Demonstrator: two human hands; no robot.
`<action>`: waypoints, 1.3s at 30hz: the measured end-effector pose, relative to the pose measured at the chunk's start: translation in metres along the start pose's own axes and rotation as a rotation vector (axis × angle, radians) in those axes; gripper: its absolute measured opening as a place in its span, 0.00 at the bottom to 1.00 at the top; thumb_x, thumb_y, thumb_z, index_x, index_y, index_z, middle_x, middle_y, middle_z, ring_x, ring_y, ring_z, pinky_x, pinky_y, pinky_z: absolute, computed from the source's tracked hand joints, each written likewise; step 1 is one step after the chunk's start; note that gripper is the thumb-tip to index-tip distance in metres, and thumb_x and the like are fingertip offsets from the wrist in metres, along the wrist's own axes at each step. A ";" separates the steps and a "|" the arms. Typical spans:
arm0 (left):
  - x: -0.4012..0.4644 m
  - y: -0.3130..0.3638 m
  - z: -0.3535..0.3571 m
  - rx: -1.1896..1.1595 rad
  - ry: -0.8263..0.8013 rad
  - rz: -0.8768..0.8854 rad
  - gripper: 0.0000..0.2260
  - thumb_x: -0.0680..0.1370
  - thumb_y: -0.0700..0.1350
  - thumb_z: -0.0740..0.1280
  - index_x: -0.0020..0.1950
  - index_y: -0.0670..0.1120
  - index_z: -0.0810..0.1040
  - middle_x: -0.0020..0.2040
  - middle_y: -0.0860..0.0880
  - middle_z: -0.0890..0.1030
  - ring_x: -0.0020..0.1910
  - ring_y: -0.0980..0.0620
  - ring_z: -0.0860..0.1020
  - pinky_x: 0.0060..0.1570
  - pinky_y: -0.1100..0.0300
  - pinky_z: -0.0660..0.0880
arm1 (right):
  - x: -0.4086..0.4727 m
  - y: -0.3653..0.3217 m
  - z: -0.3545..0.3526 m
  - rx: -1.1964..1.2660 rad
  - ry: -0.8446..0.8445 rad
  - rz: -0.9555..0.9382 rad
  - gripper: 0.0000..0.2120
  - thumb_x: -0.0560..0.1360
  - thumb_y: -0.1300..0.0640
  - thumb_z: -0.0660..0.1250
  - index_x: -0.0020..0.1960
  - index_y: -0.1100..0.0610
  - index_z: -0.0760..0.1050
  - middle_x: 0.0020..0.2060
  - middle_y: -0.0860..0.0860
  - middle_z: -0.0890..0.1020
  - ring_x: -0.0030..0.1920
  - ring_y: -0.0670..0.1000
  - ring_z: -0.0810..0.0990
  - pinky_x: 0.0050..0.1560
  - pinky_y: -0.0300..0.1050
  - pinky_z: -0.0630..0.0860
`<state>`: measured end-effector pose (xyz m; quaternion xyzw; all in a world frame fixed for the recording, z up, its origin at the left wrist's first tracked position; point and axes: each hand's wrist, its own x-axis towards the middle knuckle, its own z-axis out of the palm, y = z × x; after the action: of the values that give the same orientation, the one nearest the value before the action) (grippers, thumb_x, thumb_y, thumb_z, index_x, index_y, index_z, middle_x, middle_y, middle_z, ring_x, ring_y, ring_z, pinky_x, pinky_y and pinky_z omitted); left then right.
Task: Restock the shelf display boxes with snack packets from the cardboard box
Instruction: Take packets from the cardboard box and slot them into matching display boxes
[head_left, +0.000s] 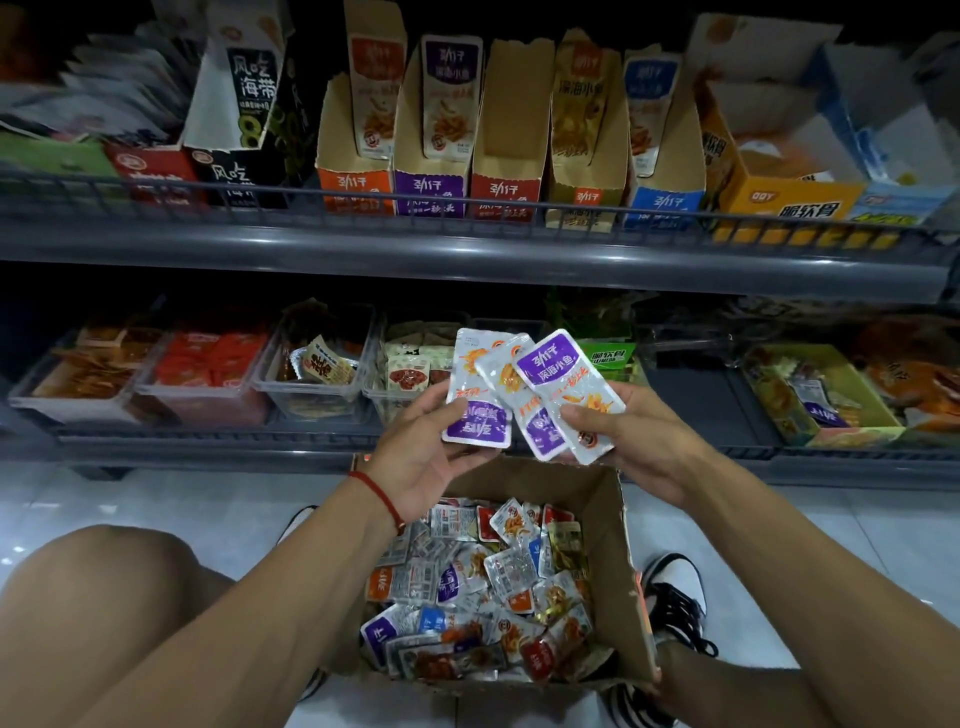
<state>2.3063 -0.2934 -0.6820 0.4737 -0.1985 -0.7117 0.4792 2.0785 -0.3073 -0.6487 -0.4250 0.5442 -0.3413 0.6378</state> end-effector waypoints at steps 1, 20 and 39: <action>-0.002 -0.002 0.003 0.027 -0.025 -0.002 0.14 0.81 0.40 0.67 0.66 0.46 0.76 0.59 0.41 0.84 0.56 0.43 0.84 0.52 0.46 0.82 | 0.000 0.005 0.008 0.028 0.043 -0.005 0.12 0.76 0.62 0.72 0.60 0.59 0.80 0.52 0.55 0.87 0.51 0.55 0.87 0.49 0.51 0.83; -0.007 0.015 -0.002 0.397 0.065 0.256 0.17 0.74 0.34 0.75 0.59 0.49 0.79 0.52 0.44 0.86 0.48 0.46 0.86 0.41 0.54 0.82 | -0.011 -0.029 -0.012 -0.752 -0.101 -0.291 0.16 0.73 0.50 0.75 0.60 0.43 0.80 0.51 0.43 0.84 0.50 0.44 0.84 0.46 0.45 0.84; -0.025 0.034 0.013 0.236 -0.224 0.001 0.19 0.79 0.49 0.68 0.63 0.36 0.80 0.59 0.36 0.83 0.59 0.39 0.82 0.60 0.45 0.79 | -0.016 -0.008 0.014 -0.822 -0.073 -0.224 0.16 0.74 0.43 0.74 0.52 0.52 0.76 0.45 0.49 0.86 0.46 0.48 0.85 0.49 0.54 0.83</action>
<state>2.3139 -0.2898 -0.6389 0.4443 -0.3332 -0.7315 0.3956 2.0898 -0.2937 -0.6340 -0.7122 0.5626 -0.1478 0.3930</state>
